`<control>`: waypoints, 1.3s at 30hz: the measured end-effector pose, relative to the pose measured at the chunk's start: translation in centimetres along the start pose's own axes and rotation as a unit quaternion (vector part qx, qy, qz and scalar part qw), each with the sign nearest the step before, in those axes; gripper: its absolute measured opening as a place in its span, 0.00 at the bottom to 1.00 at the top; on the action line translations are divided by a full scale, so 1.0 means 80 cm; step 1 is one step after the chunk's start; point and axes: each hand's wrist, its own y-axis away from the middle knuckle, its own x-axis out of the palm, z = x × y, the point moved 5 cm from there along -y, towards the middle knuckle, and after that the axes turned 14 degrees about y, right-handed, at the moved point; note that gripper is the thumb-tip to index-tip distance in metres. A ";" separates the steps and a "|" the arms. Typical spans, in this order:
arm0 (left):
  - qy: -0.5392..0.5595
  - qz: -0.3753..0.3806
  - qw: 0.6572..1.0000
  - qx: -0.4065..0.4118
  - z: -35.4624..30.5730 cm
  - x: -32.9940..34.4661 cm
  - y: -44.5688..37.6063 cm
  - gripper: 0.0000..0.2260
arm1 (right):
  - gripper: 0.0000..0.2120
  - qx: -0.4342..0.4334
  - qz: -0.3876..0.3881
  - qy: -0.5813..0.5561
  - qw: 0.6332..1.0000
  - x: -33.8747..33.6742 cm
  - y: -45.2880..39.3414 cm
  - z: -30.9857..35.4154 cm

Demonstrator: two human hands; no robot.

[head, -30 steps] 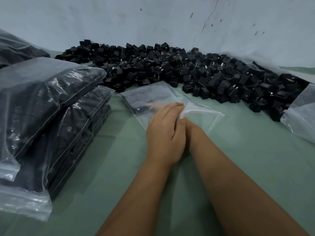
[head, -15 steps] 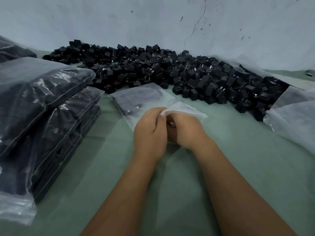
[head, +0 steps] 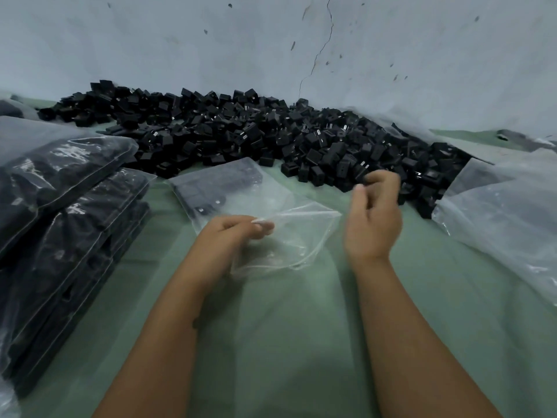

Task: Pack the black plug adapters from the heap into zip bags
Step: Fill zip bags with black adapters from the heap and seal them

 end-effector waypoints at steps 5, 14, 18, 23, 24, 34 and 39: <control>-0.049 0.054 0.997 -0.015 -0.007 -0.025 0.006 0.08 | 0.25 0.137 0.110 0.175 0.969 -0.006 -0.051 -0.097; -0.073 0.043 0.996 -0.018 -0.003 -0.026 0.003 0.06 | 0.33 0.109 0.350 0.391 0.844 0.020 -0.043 -0.124; -0.068 0.046 0.997 -0.012 -0.003 -0.024 0.003 0.11 | 0.32 0.108 0.355 0.442 0.817 0.023 -0.044 -0.121; -0.070 0.054 0.996 -0.007 0.000 -0.026 0.001 0.11 | 0.25 0.097 0.276 0.350 0.890 0.017 -0.049 -0.115; -0.071 0.056 0.996 -0.006 0.001 -0.026 0.000 0.11 | 0.21 0.094 0.236 0.293 0.922 0.013 -0.052 -0.112; -0.061 0.036 0.997 -0.007 0.003 -0.025 0.001 0.10 | 0.24 0.102 0.167 0.089 0.977 0.019 -0.005 -0.042; -0.096 0.002 0.995 0.004 0.000 -0.023 0.011 0.09 | 0.16 0.092 0.108 0.024 0.990 0.000 0.042 0.002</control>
